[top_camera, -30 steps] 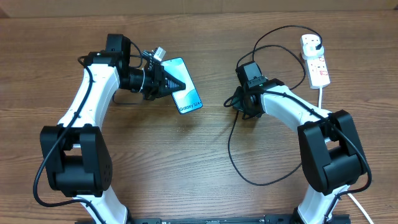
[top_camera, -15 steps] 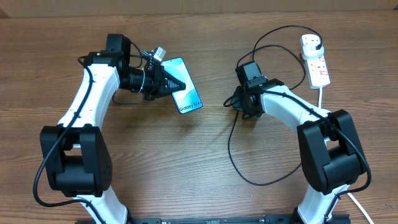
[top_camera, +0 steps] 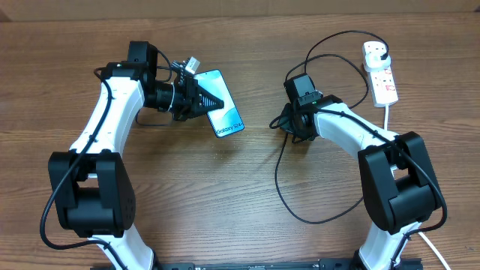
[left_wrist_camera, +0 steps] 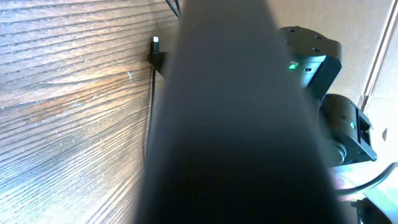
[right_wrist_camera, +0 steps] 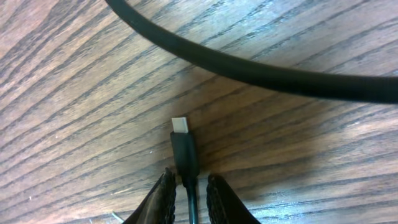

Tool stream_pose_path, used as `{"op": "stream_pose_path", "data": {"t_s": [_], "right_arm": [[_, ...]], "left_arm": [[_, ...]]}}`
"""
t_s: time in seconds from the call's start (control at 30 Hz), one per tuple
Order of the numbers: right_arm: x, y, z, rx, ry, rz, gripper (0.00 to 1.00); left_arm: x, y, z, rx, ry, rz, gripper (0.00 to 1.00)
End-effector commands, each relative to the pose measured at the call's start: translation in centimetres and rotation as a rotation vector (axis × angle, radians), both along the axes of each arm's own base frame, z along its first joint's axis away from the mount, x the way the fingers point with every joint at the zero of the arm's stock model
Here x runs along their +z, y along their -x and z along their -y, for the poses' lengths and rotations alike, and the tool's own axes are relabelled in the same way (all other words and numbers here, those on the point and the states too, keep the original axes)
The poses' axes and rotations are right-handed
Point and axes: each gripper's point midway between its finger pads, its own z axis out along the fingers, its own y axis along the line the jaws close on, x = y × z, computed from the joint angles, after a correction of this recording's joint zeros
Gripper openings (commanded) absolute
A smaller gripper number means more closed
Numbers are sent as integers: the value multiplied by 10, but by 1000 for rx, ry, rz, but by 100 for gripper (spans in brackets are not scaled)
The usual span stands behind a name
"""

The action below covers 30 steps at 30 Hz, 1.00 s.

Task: Plug charger to phone and switch on socket
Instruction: 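Lower the right gripper and close it on the black USB-C plug, then lift the plug with the right gripper and turn it toward the phone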

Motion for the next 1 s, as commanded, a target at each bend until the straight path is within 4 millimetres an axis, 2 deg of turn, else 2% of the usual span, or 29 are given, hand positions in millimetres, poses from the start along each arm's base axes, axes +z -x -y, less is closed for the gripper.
{"op": "stream_pose_path", "data": {"t_s": [0.0, 0.07, 0.3, 0.37, 0.63, 0.83, 0.97], "right_arm": [[-13, 5, 4, -1, 21, -30, 15], [-13, 5, 4, -1, 21, -29, 11], [-13, 5, 4, -1, 21, -29, 10], [-13, 5, 4, -1, 21, -30, 4], [-12, 5, 3, -1, 15, -37, 4], [6, 3, -1, -2, -66, -45, 4], [38, 2, -15, 37, -221, -20, 4]], "left_arm": [[9, 2, 4, -3, 32, -9, 4], [9, 2, 4, -3, 32, -10, 4], [9, 2, 4, -3, 32, -10, 4], [9, 2, 4, -3, 32, -11, 4], [8, 3, 4, -3, 32, -17, 4], [10, 4, 5, -5, 41, -17, 4], [15, 4, 7, -11, 74, -16, 4]]}}
